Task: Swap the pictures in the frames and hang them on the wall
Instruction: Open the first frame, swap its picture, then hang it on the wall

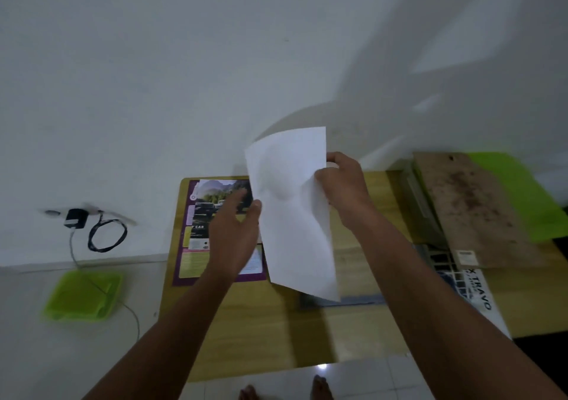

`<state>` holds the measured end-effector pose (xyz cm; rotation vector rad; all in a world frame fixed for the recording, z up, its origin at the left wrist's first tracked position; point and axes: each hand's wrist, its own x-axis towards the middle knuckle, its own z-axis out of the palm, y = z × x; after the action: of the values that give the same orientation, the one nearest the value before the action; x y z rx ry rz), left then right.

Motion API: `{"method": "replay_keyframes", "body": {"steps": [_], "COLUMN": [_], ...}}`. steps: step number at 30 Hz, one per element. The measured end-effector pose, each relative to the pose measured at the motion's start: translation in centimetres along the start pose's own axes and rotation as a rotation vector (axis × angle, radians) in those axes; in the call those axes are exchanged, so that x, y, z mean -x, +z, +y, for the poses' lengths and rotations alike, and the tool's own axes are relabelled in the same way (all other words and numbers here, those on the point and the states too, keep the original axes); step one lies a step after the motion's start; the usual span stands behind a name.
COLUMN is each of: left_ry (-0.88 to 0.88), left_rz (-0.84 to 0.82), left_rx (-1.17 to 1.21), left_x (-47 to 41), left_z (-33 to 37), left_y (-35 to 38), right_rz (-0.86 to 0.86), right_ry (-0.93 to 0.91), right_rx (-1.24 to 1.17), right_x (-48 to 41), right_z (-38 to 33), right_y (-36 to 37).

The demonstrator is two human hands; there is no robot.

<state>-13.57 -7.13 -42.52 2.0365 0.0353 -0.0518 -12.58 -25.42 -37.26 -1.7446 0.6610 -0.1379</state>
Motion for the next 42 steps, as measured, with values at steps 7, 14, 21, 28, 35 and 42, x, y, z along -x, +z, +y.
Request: {"method": "replay_keyframes", "body": {"steps": [7, 14, 21, 28, 35, 42], "left_ry": [-0.508, -0.321, -0.087, 0.079, 0.159, 0.202], "left_rz": [-0.4, -0.221, -0.165, -0.168, -0.342, -0.454], "left_rx": [0.509, 0.133, -0.345, -0.652, -0.729, -0.815], "left_x": [-1.7, -1.0, -0.3, -0.4, 0.1, -0.1], "left_z": [-0.3, -2.5, -4.5, -5.1, -6.2, -7.1], "left_y": [3.8, 9.0, 13.4, 15.0, 15.8, 15.8], "right_rz": [-0.038, 0.063, 0.003, 0.039, -0.28, -0.32], "right_ry": [0.218, 0.19, 0.156, 0.039, -0.172, -0.316], "right_rx": [-0.207, 0.015, 0.271, 0.528, 0.953, 1.201], "right_x": [-2.7, -4.9, -7.0, -8.2, -7.2, -6.7], "right_z": [5.4, 11.3, 17.2, 19.4, 21.0, 22.0], "right_y": [-7.3, -11.0, -11.3, -10.6, -10.8, -9.8]}}
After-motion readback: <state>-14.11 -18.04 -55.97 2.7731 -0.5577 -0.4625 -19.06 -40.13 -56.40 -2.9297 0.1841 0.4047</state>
